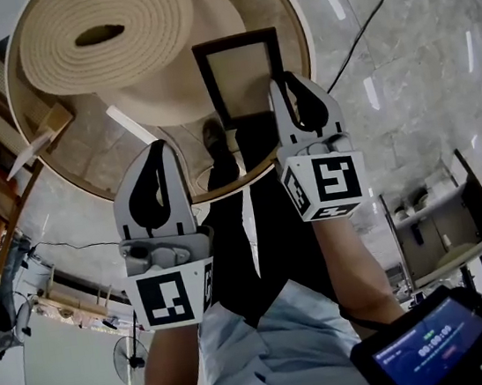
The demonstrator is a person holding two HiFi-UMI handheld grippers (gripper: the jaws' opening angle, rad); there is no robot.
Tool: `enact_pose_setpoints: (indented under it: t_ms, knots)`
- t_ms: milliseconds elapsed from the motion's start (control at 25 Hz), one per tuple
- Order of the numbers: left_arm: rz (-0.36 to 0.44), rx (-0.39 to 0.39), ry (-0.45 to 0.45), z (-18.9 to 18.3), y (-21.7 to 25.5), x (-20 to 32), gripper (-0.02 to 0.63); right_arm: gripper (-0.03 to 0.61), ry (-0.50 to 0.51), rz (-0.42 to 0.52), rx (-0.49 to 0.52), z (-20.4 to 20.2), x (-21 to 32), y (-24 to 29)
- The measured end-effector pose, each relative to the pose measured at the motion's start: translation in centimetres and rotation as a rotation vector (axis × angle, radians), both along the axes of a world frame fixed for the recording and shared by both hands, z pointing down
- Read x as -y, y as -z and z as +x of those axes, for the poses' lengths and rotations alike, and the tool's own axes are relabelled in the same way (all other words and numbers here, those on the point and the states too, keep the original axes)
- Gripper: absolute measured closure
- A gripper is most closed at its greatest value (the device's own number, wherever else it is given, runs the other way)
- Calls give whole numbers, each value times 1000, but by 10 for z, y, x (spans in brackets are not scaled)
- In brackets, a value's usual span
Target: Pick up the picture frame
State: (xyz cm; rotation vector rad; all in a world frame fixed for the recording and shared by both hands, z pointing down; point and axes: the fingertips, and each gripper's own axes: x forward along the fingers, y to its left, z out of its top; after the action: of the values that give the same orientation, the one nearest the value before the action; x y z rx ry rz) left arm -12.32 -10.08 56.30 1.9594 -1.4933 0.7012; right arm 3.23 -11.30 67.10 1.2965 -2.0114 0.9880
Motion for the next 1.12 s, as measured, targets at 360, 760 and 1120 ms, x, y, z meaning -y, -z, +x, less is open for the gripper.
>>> enact_pose_setpoints:
  t_ms: [360,760,1120]
  knots:
    - [79,4,-21,6,52,11,603,497,15,87,-12,5,15,57]
    - [181,8,4,8,120,20,603,497,32,199,-2,0,32,132]
    - [299,45,22,-9,194,20,603,497,60,301,16,-15,31,215]
